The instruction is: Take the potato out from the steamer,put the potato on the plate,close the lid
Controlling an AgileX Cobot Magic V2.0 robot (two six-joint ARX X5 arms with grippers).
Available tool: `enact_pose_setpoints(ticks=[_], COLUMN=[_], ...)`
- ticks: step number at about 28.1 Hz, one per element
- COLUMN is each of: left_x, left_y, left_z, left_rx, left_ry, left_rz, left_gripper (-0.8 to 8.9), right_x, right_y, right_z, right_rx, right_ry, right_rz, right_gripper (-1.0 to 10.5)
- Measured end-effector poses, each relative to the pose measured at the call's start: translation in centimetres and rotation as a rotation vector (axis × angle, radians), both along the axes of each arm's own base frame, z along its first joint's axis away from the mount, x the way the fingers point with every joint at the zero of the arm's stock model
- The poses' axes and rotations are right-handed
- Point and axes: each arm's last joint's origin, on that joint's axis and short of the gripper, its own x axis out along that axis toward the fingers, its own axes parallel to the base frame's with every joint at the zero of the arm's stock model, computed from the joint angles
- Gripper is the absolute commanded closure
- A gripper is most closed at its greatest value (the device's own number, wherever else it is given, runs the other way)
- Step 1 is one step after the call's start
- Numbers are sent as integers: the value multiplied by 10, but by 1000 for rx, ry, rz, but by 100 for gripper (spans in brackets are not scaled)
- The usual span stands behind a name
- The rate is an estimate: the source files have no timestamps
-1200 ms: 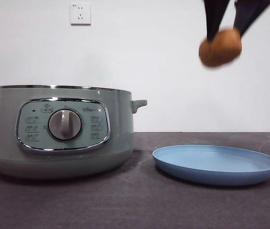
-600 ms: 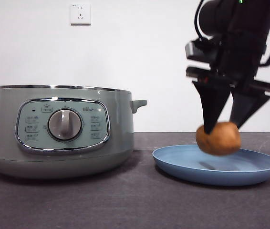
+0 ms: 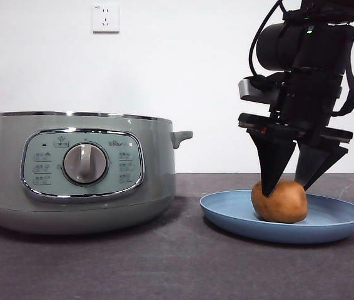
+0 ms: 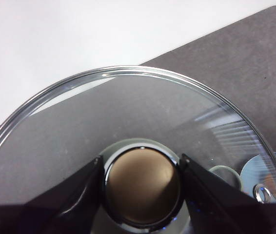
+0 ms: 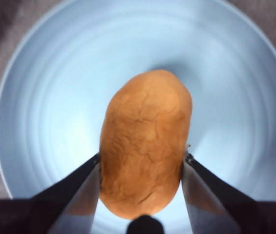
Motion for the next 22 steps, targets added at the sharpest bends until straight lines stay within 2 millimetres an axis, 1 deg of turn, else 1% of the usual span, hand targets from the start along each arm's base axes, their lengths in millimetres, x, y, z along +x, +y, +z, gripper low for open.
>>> enact_pose_setpoints(ticks=[1, 2, 3, 4, 5, 8, 9, 10, 13, 16, 18, 22], left_x=[0, 0, 0, 0, 0, 0, 0, 0, 0, -1, -1, 1], left_y=[0, 0, 0, 0, 0, 0, 0, 0, 0, -2, -3, -4], left_z=[0, 0, 0, 0, 0, 0, 0, 0, 0, 0, 0, -3], left_rx=[0, 0, 0, 0, 0, 0, 0, 0, -1, -36, -48, -49], left_ry=[0, 0, 0, 0, 0, 0, 0, 0, 0, 11, 15, 30], left_rz=[0, -1, -1, -1, -1, -1, -1, -1, -2, -63, -85, -96], left_gripper=[821, 821, 821, 821, 821, 820, 818, 818, 818, 819, 821, 821], right_x=[0, 0, 0, 0, 0, -4, -6, -8, -28, -58, -72, -107], right_y=[0, 0, 0, 0, 0, -2, -3, -4, -12, -26, -32, -48], right_z=[-1, -1, -1, -1, 0, 1, 5, 12, 55, 97, 113, 145], right_rx=[-2, -1, -1, -2, -3, -10, -7, 2, 56, 104, 126, 177], right_ry=[3, 3, 3, 5, 5, 22, 17, -1, -114, -222, -269, -380], right_rz=[0, 0, 0, 0, 0, -4, -5, -7, -12, -11, -11, -12], right_gripper=[925, 827, 620, 441, 342, 348, 348, 348, 348, 348, 349, 349])
